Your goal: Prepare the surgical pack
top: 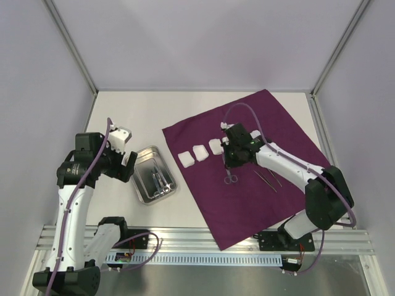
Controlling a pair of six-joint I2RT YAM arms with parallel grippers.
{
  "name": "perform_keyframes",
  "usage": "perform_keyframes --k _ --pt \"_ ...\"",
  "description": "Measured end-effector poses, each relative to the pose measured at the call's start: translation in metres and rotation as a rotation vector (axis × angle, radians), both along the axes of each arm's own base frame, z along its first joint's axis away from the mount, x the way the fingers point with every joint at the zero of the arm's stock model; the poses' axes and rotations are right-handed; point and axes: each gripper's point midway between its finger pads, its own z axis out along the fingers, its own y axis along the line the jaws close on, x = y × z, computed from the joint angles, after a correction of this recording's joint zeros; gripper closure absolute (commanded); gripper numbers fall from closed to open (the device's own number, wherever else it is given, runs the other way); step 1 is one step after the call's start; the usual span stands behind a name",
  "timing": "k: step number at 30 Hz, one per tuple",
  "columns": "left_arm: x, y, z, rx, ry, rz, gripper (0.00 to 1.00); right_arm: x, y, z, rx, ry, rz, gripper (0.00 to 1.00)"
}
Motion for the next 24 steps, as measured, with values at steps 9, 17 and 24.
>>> perform_keyframes --k 9,17,24 --pt "0.01 0.031 -0.003 0.121 -0.006 0.14 0.0 -0.002 0.162 0.1 0.248 -0.219 0.203 1.0" --pt "0.01 0.041 -0.001 0.159 -0.017 0.192 0.0 -0.024 0.284 0.057 0.294 -0.175 0.303 1.0" --pt "0.009 0.043 0.001 0.163 -0.026 0.197 0.0 -0.038 0.303 -0.017 0.191 -0.093 0.299 1.0"
